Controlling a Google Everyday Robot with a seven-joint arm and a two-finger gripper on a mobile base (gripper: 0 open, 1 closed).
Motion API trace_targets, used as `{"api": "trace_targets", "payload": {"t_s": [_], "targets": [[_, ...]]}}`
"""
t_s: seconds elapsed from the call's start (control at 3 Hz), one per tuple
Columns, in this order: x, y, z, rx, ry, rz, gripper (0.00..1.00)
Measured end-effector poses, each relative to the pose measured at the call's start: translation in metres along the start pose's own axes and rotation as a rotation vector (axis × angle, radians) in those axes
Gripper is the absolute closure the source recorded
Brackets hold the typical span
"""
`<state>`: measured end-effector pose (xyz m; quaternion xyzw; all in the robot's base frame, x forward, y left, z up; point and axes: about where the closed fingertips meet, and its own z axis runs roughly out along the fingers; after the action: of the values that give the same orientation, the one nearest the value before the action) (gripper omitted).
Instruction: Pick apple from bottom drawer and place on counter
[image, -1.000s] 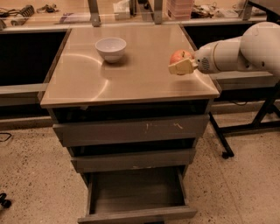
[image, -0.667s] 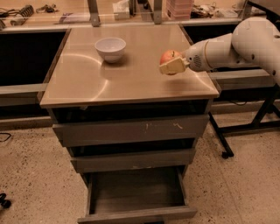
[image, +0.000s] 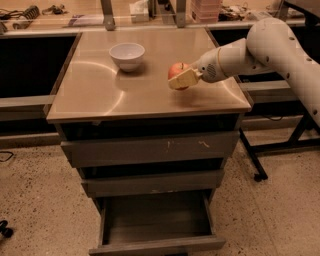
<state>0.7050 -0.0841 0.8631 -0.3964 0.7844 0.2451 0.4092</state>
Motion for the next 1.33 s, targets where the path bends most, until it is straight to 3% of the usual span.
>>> {"api": "trace_targets", "payload": {"t_s": [1.0,1.33], "targets": [[0.028,0.005,0.027,-0.063,0.044,-0.019,1.00],[0.028,0.005,0.027,-0.063,0.044,-0.019,0.81]]}}
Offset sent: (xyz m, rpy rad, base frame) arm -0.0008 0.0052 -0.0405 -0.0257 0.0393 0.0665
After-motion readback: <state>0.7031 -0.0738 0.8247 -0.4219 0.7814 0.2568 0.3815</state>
